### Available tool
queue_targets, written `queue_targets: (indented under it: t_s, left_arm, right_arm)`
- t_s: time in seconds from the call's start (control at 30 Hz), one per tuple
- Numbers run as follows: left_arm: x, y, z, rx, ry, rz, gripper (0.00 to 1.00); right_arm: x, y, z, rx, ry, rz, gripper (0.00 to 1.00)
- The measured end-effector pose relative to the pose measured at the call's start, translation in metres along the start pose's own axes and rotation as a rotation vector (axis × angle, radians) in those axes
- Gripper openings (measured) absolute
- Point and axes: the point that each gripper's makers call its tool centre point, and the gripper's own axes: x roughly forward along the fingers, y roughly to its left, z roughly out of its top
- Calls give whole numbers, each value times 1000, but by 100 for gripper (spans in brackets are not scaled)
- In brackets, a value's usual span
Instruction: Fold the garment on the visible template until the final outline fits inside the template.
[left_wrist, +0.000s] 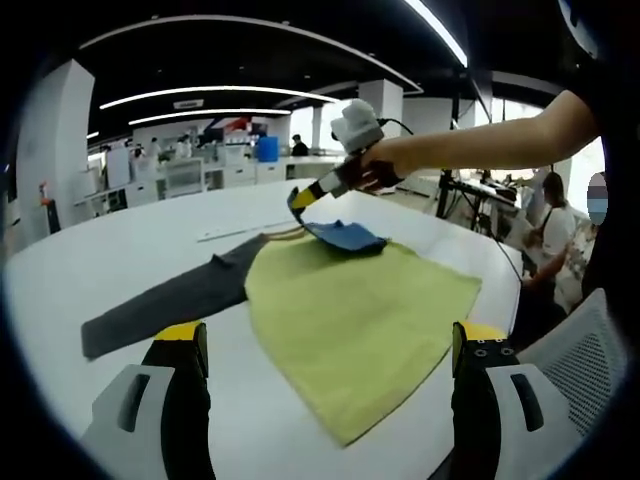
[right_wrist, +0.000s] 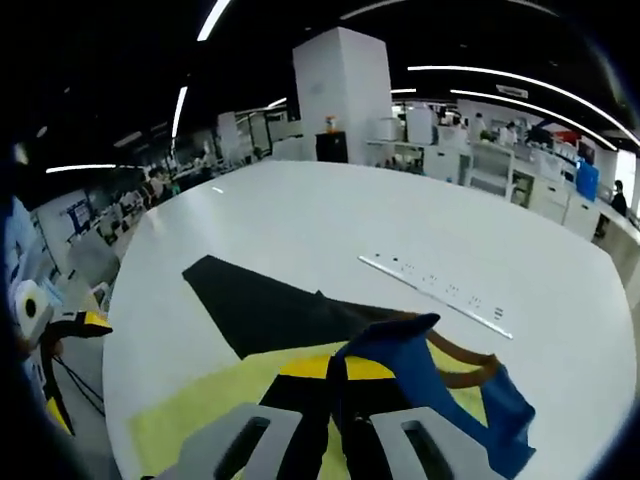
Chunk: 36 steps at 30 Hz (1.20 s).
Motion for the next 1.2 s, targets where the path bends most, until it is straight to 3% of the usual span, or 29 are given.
queue_targets:
  t_s: [0.63, 1.2]
  left_arm:
    - [-2, 4, -5, -5, 1, 14, 99]
    - [-3, 9, -6, 0, -3, 27, 99]
  right_arm:
    - [27, 52, -1, -43, 25, 104, 0]
    - [35, 80, -20, -81, 77, 197, 0]
